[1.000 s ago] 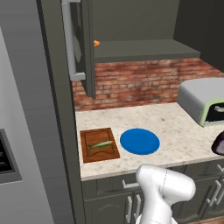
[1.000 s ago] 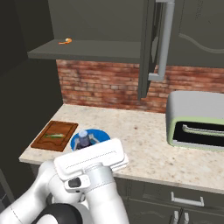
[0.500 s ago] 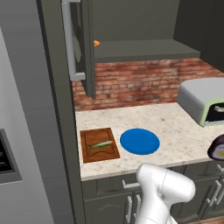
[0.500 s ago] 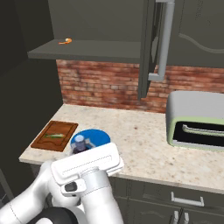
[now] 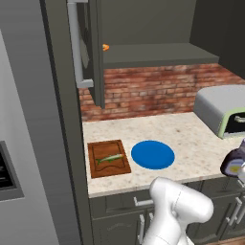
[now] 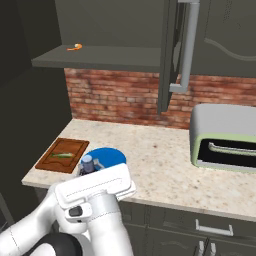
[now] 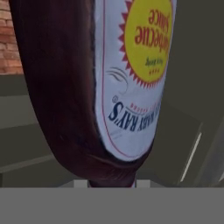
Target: Pick the fish from the plate and place it on the cutting board. Then pick the condiment bottle from the cabinet and place it next to the cutting board.
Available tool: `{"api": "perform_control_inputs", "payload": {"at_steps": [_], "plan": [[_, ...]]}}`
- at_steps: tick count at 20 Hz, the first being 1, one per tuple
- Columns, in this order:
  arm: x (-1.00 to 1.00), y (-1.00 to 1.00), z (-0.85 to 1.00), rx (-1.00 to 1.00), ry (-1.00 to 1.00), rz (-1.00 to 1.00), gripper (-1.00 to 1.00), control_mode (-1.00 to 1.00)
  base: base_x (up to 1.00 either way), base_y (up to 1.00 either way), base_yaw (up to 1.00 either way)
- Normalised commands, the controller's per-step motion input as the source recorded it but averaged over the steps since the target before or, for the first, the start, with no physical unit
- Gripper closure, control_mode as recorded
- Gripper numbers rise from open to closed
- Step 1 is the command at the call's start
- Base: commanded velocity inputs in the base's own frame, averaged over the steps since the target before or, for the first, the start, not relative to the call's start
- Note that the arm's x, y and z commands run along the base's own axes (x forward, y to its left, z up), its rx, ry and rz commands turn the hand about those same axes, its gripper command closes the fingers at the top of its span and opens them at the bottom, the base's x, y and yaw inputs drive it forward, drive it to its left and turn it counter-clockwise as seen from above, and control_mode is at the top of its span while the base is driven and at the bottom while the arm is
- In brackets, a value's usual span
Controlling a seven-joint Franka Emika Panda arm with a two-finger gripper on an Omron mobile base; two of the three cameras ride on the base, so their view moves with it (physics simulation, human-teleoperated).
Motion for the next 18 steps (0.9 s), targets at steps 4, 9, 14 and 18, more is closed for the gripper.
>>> {"api": "perform_control_inputs", "payload": {"at_steps": [4, 9, 14, 18], "plan": [[0.15, 0.11, -0.06, 0.0, 0.0, -0.04, 1.0, -1.0, 0.0, 0.0, 0.0], [0.13, 0.09, -0.08, 0.0, 0.0, -0.04, 1.0, -1.0, 0.0, 0.0, 0.0], [0.1, 0.08, -0.16, 0.0, 0.0, -0.05, 1.0, -1.0, 0.0, 0.0, 0.0], [0.14, 0.05, -0.19, 0.0, 0.0, -0.04, 1.0, -1.0, 0.0, 0.0, 0.0]]}}
